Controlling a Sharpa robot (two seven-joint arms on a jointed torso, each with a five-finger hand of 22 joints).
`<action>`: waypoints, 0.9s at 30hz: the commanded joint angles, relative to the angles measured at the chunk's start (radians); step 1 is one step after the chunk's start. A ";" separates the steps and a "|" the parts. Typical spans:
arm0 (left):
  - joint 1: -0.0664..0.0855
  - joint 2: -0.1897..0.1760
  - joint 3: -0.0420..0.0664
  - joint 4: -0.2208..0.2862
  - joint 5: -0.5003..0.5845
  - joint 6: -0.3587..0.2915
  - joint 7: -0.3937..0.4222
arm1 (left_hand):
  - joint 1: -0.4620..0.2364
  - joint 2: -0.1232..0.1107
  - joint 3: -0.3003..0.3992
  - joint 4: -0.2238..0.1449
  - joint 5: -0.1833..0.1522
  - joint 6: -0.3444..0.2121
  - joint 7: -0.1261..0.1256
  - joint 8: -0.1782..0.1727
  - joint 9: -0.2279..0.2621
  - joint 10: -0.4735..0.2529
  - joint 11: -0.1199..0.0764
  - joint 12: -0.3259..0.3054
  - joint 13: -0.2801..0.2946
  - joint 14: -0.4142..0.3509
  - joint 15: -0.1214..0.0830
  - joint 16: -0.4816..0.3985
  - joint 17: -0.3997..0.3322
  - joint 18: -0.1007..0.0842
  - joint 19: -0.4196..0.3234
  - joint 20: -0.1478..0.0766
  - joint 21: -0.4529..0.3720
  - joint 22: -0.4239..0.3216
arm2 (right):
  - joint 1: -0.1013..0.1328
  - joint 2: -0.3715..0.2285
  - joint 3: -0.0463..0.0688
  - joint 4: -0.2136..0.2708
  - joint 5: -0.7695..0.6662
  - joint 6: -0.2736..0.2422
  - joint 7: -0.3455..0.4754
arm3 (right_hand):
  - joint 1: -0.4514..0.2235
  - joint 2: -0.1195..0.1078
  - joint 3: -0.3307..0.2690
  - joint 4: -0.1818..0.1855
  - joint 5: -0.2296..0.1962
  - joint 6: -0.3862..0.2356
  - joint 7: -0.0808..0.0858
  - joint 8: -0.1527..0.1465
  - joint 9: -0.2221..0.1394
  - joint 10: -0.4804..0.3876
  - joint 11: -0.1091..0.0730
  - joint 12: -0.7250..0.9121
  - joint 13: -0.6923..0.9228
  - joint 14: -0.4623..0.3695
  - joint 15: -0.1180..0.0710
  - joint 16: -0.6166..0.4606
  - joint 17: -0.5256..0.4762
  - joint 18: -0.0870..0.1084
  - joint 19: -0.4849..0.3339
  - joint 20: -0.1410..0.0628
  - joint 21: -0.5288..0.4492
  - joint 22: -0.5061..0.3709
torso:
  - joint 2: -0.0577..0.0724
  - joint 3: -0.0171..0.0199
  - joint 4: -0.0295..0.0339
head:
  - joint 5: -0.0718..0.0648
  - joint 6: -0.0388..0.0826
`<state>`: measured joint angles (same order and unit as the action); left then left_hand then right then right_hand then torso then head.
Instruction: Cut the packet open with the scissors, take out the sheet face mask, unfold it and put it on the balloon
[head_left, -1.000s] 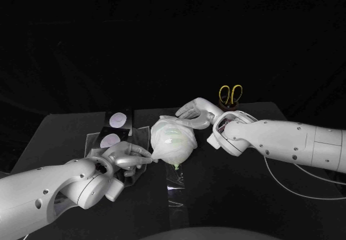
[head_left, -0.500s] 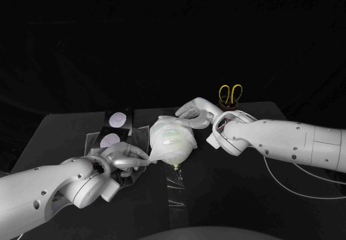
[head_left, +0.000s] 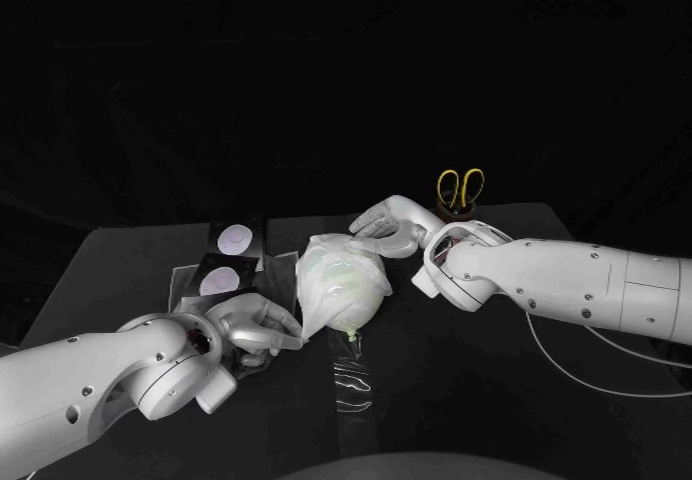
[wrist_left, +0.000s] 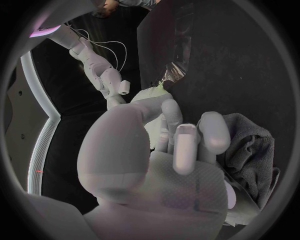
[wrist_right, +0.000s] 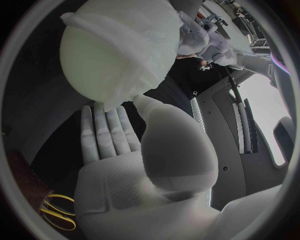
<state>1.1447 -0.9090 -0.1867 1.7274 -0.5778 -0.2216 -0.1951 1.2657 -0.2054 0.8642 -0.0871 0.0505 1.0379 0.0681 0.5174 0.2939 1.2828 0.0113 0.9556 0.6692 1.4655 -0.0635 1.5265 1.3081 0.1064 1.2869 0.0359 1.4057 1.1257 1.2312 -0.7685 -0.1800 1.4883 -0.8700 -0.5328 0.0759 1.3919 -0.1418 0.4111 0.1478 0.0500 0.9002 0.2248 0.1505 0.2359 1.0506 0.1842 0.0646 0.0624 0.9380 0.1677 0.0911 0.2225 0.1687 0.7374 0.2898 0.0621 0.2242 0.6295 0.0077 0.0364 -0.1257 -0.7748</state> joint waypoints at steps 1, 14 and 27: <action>-0.001 -0.001 -0.001 0.004 -0.039 0.075 -0.035 | -0.003 0.006 0.005 0.001 0.005 0.006 0.000 0.010 0.096 0.031 -0.026 -0.006 -0.001 0.078 -0.009 0.007 0.142 -0.017 0.006 -0.001 0.007 0.001 | -0.003 0.000 -0.002 0.000 -0.012 0.021 -0.015 | -0.010 0.002 -0.004 0.003 -0.002 0.000 0.012 -0.007 -0.001 -0.004 0.004 -0.004 -0.001 0.003 0.002 -0.006 -0.001 0.012 0.008 -0.002 0.001 -0.002 | 0.000 -0.0003 0.0003 | -0.001 0.000; 0.000 -0.006 -0.001 0.002 -0.020 0.020 -0.019 | -0.015 0.008 0.008 0.006 0.003 0.004 0.002 0.010 0.098 0.031 -0.024 -0.006 -0.001 0.072 -0.008 -0.001 0.117 -0.015 0.001 -0.001 0.005 -0.005 | -0.003 -0.001 -0.002 0.003 -0.012 0.019 -0.014 | -0.011 0.001 -0.006 0.003 -0.002 0.000 0.012 -0.008 -0.002 -0.008 0.005 -0.004 -0.001 0.002 0.002 -0.007 -0.003 0.012 0.007 -0.002 0.001 -0.004 | 0.000 -0.0003 0.0007 | 0.003 0.003; 0.000 -0.002 -0.001 0.006 0.028 -0.060 0.029 | -0.094 -0.068 -0.246 0.073 -0.003 -0.205 0.079 -0.107 0.060 -0.146 0.045 -0.149 -0.151 0.033 0.053 -0.047 0.000 0.011 -0.110 0.048 -0.078 -0.162 | -0.003 -0.037 -0.002 0.035 0.144 -0.122 0.103 | -0.058 -0.013 -0.063 0.036 -0.003 -0.019 0.025 -0.021 -0.008 -0.060 0.019 -0.004 0.000 -0.022 0.014 -0.025 -0.019 0.005 -0.016 0.000 0.000 -0.037 | 0.000 0.0000 -0.0001 | 0.005 0.003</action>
<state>1.1440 -0.9120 -0.1878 1.7304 -0.5685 -0.2545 -0.1872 1.1634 -0.2718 0.6302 -0.0155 0.0537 0.8407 0.1435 0.4138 0.3562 1.1430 0.0546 0.8094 0.5193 1.4665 -0.0154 1.4860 1.3080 0.1063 1.1785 0.0790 1.3305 0.9674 1.2293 -0.8024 -0.1820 1.5185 -0.8019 -0.5933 0.1084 1.3393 -0.1551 0.3513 0.1829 0.0501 0.8869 0.2272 0.1329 0.2286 0.9949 0.2040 0.0647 0.0624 0.9216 0.1840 0.0718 0.2044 0.1612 0.7262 0.2898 0.0628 0.1883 0.6297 0.0077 0.0361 -0.1206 -0.7711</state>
